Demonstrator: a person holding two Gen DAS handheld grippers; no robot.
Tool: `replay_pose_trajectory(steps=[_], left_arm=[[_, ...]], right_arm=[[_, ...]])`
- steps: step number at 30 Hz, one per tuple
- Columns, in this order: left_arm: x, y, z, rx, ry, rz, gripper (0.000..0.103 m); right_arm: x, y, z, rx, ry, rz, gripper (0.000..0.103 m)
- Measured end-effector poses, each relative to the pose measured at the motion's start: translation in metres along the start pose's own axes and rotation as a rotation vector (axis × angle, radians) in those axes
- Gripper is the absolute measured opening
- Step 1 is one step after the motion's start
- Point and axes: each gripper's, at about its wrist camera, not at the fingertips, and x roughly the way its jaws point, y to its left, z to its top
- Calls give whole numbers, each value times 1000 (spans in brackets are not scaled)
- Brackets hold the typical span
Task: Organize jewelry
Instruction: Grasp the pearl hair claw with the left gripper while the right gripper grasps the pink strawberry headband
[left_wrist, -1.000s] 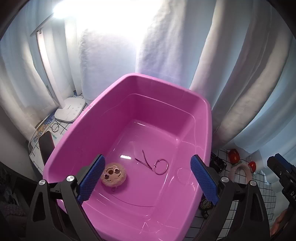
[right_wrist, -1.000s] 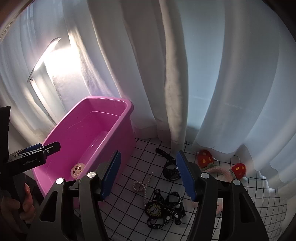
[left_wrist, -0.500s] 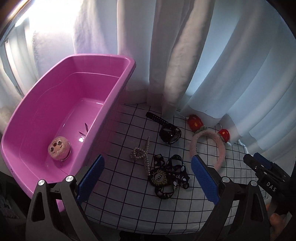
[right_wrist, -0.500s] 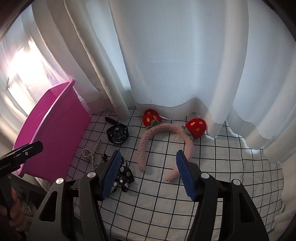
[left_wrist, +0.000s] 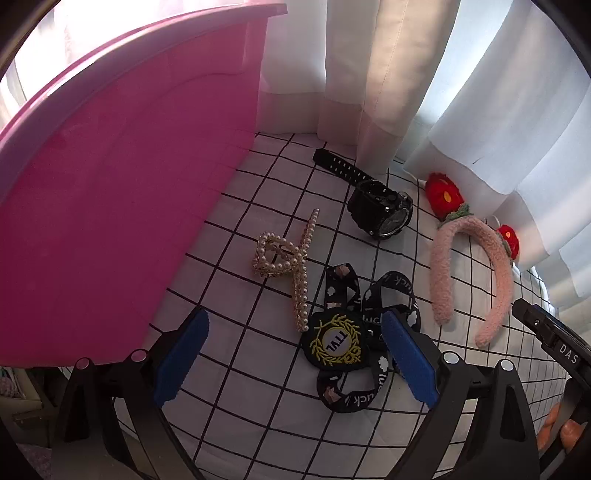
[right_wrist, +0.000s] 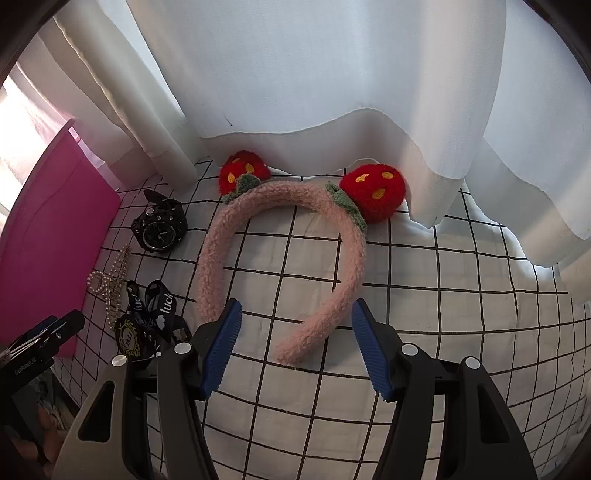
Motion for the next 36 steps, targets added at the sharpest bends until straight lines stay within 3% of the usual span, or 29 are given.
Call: replay_pose_trajectory(steps=[7, 17, 27, 36], left_arm=[[42, 6, 15, -38, 28, 51, 93], [67, 14, 27, -45, 46, 93, 93], [93, 22, 27, -37, 88, 97, 93], [99, 20, 29, -6, 62, 108, 94]], right_arm=[[21, -5, 1, -4, 8, -3, 59], [34, -1, 3, -1, 24, -15, 59], [49, 1, 10, 12, 33, -85, 59], [72, 5, 13, 17, 67, -159, 59]])
